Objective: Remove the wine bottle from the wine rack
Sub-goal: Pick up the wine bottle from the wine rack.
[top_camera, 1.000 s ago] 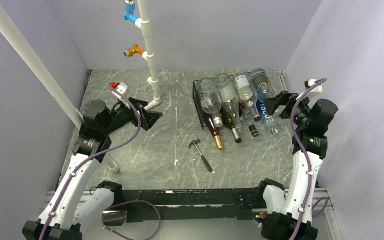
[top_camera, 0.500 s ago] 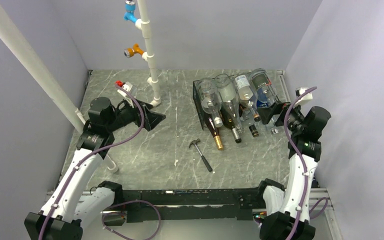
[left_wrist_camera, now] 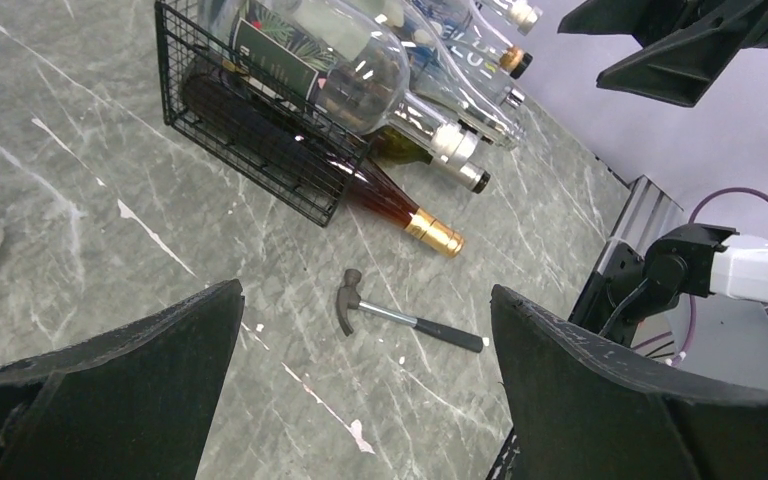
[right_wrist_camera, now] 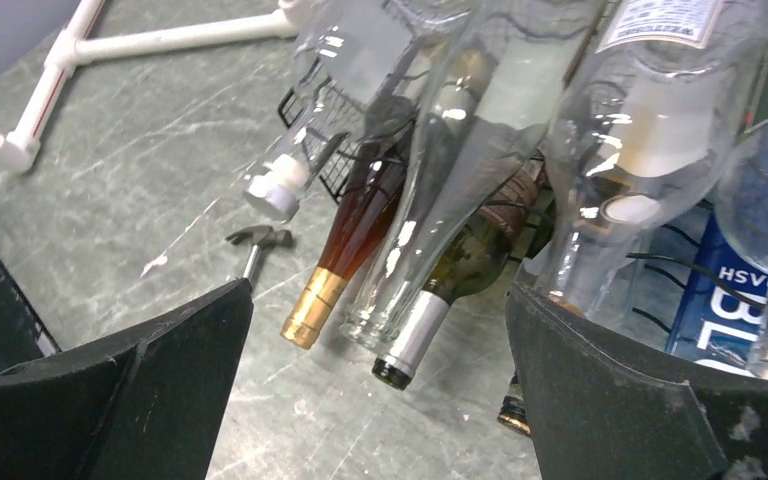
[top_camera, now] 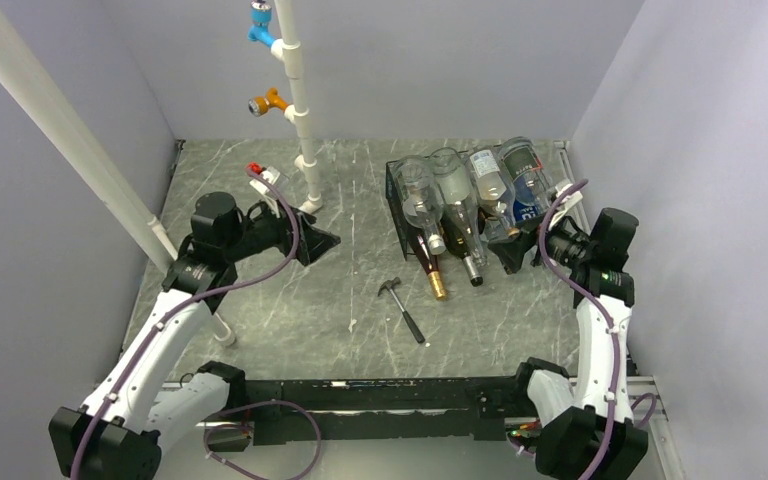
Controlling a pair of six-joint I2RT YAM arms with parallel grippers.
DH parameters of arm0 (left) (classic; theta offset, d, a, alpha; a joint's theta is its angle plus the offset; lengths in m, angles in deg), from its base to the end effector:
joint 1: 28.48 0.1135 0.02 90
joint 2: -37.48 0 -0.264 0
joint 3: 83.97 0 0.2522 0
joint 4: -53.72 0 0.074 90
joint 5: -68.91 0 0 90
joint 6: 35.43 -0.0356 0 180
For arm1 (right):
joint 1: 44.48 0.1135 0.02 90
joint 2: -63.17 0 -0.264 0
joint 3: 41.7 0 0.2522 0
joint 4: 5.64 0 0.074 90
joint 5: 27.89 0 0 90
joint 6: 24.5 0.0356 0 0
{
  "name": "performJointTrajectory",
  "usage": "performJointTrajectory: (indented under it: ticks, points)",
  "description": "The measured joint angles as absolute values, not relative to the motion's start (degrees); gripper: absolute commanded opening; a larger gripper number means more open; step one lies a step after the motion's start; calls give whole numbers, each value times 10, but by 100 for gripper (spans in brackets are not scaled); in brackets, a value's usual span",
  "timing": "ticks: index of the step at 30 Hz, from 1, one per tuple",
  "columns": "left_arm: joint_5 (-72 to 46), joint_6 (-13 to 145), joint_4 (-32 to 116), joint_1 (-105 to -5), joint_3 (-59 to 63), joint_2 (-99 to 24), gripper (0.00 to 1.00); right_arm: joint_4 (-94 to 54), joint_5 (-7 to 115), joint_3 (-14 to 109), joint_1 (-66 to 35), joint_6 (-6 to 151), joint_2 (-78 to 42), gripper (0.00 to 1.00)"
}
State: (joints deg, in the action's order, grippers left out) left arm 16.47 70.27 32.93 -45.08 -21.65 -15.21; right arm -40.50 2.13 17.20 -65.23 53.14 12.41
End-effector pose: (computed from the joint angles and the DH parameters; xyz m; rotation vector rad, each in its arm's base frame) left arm 0.1940 -0.0805 0.3459 0.5064 1.7585 -0.9786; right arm 0.1836 -0.0366 0.3124 -0.4899 1.7810 0.6572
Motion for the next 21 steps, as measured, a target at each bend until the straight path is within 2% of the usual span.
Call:
performJointTrajectory:
  ticks: [21]
  points:
    - [129, 686, 292, -490, -216, -175, 99, -575, -3, 227, -628, 358, 75, 100]
